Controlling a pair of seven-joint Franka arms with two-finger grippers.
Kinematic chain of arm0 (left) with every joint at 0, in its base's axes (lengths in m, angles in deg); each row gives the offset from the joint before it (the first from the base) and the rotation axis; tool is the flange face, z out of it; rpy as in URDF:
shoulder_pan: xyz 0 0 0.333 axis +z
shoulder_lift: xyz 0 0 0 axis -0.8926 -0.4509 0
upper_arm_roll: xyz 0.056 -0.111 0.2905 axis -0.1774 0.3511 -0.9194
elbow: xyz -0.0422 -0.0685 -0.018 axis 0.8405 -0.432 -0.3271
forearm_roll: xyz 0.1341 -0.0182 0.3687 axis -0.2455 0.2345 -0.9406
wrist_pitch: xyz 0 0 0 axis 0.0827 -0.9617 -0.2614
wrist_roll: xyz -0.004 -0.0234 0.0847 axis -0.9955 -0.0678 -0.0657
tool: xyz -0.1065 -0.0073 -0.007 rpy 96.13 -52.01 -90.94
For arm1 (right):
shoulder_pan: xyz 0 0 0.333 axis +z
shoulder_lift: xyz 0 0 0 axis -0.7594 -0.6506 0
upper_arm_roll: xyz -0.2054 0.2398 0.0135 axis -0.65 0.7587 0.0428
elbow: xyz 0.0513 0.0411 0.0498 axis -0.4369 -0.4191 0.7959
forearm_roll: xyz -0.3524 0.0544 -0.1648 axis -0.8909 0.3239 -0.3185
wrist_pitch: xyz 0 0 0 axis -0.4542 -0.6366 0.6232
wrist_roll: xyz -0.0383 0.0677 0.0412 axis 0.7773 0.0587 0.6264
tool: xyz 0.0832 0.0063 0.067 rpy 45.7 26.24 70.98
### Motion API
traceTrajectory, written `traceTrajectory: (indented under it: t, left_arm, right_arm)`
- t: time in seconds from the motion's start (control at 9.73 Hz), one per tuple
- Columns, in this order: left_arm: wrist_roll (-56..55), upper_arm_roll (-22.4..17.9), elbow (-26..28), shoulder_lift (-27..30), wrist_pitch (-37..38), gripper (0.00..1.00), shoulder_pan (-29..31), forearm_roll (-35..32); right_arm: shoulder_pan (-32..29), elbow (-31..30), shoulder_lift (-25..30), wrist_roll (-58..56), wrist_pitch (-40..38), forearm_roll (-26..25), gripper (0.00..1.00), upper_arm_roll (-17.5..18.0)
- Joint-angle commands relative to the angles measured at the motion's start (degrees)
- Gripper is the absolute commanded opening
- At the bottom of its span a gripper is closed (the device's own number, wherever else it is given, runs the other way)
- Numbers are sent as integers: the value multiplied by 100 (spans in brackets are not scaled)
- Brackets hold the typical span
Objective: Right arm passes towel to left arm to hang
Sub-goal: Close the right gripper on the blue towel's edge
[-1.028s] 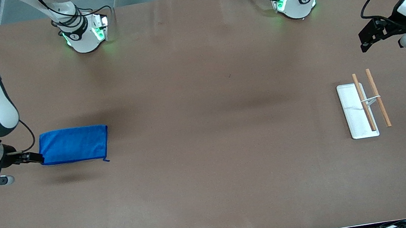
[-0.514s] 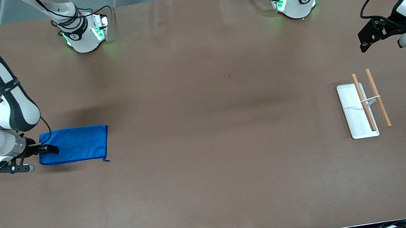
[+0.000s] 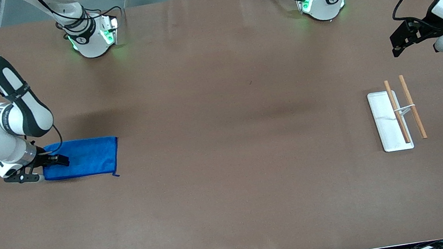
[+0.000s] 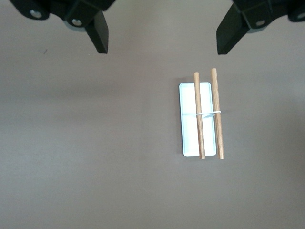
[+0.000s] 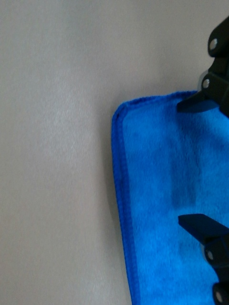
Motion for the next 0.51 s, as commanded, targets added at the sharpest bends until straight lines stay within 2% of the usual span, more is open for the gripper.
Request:
traceTrajectory:
  t: [0.0, 0.31, 0.41]
  left_arm:
    - [99, 15, 11, -107, 89, 100, 2, -22]
    - [99, 15, 10, -107, 89, 100, 11, -22]
    - [99, 15, 10, -107, 97, 100, 2, -22]
  right_arm:
    - [-140, -54, -42, -76, 78, -58, 86, 81]
    - [-114, -89, -51, -76, 42, -58, 84, 81]
    - [-105, -106, -51, -145, 42, -58, 44, 81]
